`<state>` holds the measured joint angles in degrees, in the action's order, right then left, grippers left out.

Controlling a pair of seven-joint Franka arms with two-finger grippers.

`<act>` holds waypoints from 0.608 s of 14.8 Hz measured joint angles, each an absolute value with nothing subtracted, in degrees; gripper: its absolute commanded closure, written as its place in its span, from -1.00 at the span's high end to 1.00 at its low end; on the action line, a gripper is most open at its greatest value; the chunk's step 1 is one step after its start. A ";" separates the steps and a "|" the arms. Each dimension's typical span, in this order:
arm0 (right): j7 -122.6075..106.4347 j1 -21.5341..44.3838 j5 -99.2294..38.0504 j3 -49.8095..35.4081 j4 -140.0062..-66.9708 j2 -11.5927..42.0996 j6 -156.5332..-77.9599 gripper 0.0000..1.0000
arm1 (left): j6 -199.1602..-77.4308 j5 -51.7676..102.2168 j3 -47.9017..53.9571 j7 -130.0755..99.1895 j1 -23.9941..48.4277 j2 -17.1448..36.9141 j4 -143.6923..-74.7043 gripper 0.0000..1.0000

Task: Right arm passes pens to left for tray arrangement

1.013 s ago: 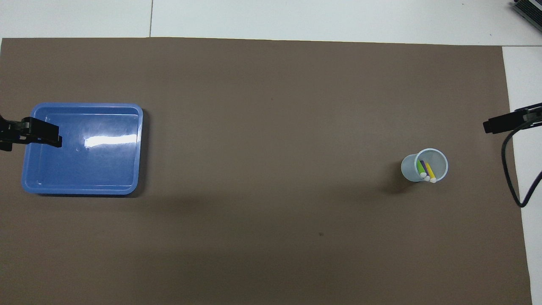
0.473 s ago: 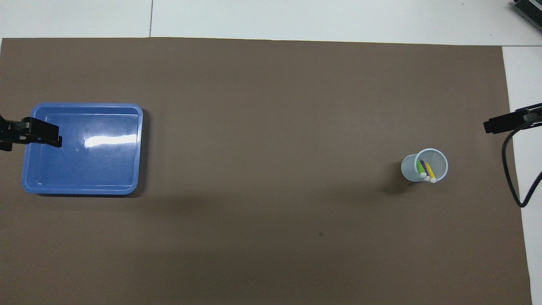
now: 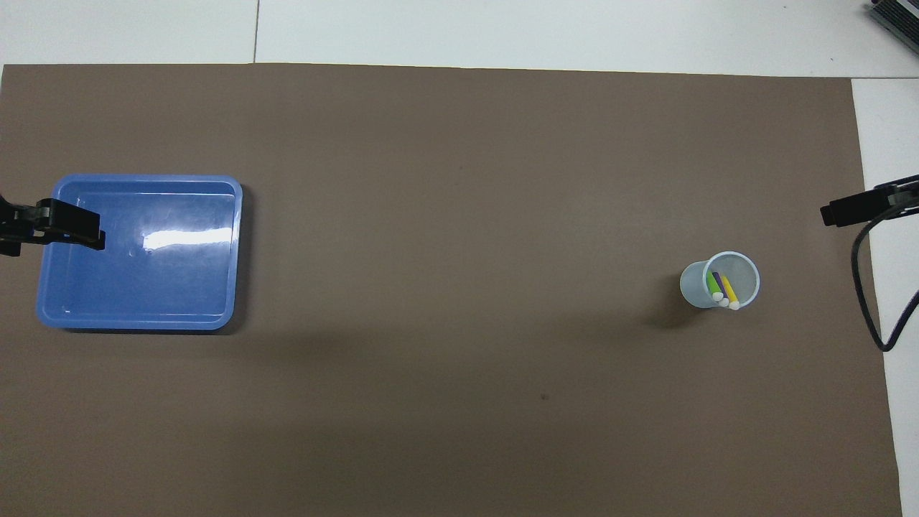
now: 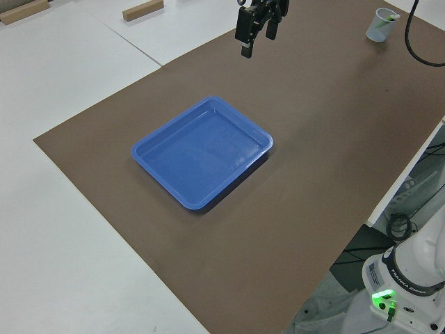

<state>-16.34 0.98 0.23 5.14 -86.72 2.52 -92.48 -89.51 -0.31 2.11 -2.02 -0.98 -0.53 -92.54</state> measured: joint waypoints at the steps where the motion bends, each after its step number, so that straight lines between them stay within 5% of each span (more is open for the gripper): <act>1: -16.34 1.01 0.46 5.14 -86.72 2.52 -92.51 1.00 | -89.51 -0.31 2.11 -2.02 -0.98 -0.53 -92.54 1.00; 9: -16.20 1.78 1.65 4.81 -89.30 2.77 -93.53 1.00 | -89.50 -0.31 2.11 -2.02 -0.98 -0.53 -92.55 1.00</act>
<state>-16.20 1.78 1.65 4.81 -89.30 2.77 -93.53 -89.50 -0.31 2.11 -2.02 -0.98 -0.53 -92.55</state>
